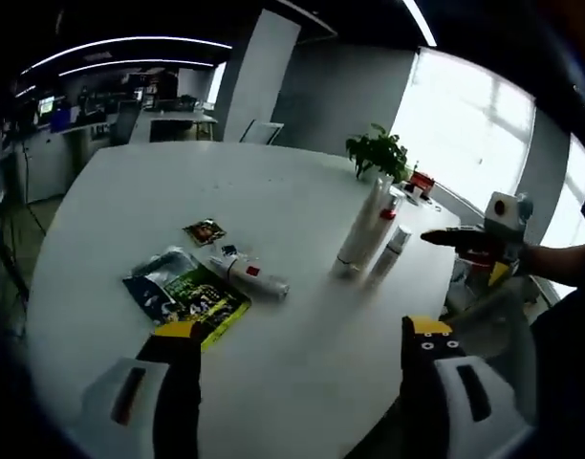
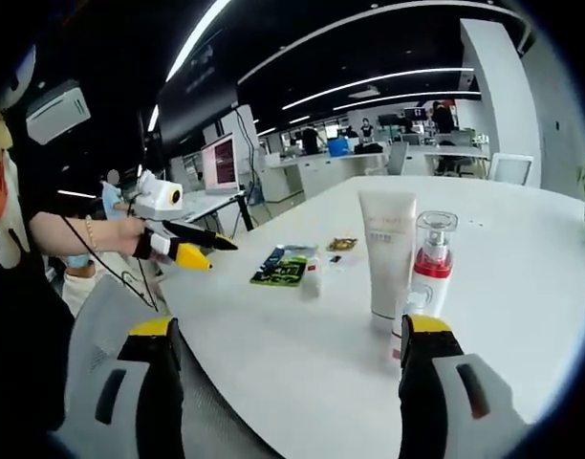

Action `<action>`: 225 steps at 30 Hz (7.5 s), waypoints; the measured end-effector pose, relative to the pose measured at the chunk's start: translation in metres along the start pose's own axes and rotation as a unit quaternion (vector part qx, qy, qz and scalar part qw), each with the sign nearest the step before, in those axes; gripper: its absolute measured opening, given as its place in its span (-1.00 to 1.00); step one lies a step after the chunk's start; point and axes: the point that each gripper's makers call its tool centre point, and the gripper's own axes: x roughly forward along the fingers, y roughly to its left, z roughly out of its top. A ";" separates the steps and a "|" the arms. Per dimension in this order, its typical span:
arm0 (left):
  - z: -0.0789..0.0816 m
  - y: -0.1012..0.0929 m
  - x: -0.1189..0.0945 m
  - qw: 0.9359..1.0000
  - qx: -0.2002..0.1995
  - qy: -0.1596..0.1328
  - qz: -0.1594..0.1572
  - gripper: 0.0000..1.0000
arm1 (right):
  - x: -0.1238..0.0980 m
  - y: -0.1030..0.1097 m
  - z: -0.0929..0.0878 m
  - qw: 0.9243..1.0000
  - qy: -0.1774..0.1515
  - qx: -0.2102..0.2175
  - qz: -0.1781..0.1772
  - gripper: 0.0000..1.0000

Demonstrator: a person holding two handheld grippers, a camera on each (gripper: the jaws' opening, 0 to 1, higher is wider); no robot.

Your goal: Arrange the skincare products in the storage area until every visible bottle or jar stands upright without overlapping.

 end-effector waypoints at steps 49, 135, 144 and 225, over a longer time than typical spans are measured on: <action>-0.056 -0.005 -0.067 0.996 -0.072 0.023 0.052 0.93 | 0.095 0.059 -0.006 0.991 0.058 -0.027 0.117 0.82; -0.053 0.026 -0.056 0.990 -0.130 -0.023 0.058 0.78 | 0.284 -0.050 -0.036 0.966 0.243 -0.078 -0.048 -0.52; -0.052 0.025 -0.054 0.990 -0.127 -0.022 0.057 0.81 | 0.281 -0.048 -0.040 0.960 0.263 -0.077 -0.053 -0.58; 0.037 -0.037 -0.058 0.987 -0.135 -0.088 -0.029 0.25 | 0.129 0.099 0.067 0.992 -0.018 -0.125 0.030 -0.60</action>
